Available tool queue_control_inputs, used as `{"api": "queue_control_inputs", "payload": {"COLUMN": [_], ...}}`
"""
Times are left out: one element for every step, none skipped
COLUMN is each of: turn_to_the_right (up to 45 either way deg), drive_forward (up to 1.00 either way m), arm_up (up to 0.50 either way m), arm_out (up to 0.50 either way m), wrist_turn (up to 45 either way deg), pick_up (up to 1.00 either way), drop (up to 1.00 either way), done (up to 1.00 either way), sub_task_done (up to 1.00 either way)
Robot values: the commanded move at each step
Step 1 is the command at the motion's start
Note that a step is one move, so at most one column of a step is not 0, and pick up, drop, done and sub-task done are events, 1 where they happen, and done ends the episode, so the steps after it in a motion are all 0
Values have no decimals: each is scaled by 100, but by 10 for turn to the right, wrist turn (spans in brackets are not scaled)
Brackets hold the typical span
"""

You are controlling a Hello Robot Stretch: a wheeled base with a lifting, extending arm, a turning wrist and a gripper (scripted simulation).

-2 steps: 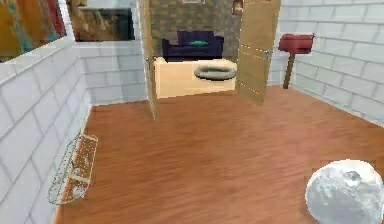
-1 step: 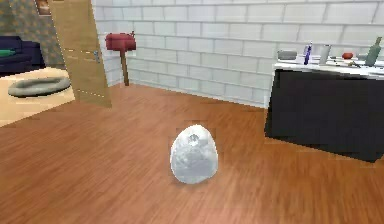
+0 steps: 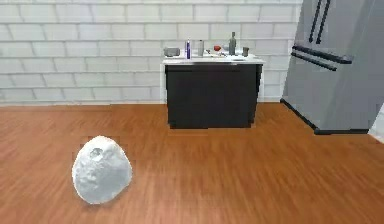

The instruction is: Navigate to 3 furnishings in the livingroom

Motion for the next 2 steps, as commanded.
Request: {"api": "queue_control_inputs", "payload": {"turn_to_the_right": [0,-450], "drive_forward": [5,0], "arm_up": [0,0], "arm_out": [0,0], "wrist_turn": [0,0], "pick_up": [0,0], "drop": [0,0], "done": [0,0], "sub_task_done": [0,0]}}
